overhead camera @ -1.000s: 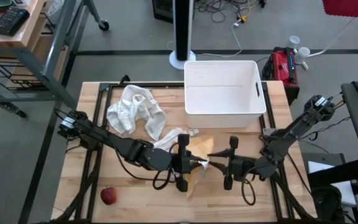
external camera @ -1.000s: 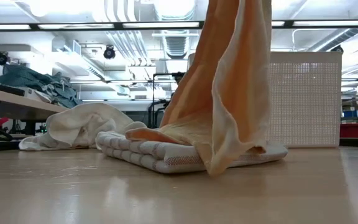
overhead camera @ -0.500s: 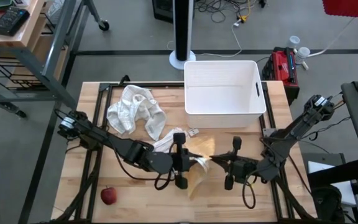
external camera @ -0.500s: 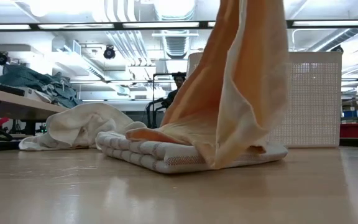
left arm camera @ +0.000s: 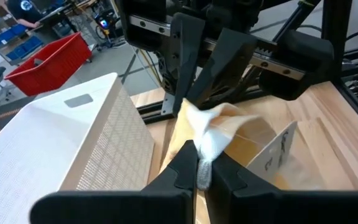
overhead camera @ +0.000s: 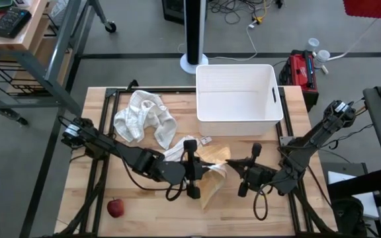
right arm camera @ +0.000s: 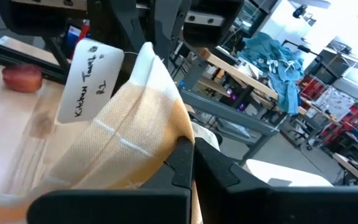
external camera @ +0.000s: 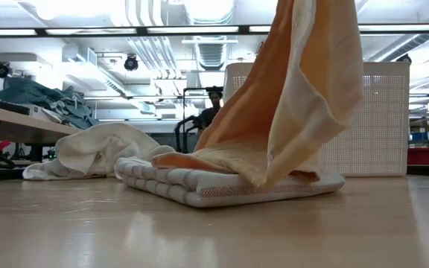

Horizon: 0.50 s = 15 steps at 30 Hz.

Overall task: Fold towel
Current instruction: Fold the yellow squared towel

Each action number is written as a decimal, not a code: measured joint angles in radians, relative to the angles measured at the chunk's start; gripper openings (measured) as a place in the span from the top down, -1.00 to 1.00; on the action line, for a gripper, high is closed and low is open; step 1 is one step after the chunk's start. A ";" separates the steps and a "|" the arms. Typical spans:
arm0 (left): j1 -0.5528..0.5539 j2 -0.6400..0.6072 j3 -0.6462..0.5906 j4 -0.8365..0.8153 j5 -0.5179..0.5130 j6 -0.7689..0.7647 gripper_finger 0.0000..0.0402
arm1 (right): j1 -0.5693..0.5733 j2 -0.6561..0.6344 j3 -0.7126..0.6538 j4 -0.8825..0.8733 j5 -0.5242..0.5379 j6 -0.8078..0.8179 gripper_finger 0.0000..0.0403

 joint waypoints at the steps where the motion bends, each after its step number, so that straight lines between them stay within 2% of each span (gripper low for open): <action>1: 0.000 -0.001 0.000 -0.003 0.000 -0.001 0.98 | 0.000 0.000 0.000 -0.001 0.000 0.000 1.00; 6: -0.001 -0.003 0.000 -0.047 -0.031 -0.037 0.99 | 0.000 0.000 0.000 -0.002 0.009 0.000 1.00; 9: -0.008 -0.013 0.003 -0.175 -0.163 -0.147 0.99 | 0.000 0.000 0.000 -0.002 0.030 -0.003 1.00; 11: -0.016 -0.027 0.004 -0.330 -0.245 -0.233 0.99 | 0.006 -0.004 -0.002 -0.025 0.086 -0.006 0.99; 15: -0.033 -0.036 0.024 -0.397 -0.248 -0.319 0.99 | 0.014 -0.011 0.000 -0.037 0.111 -0.006 0.99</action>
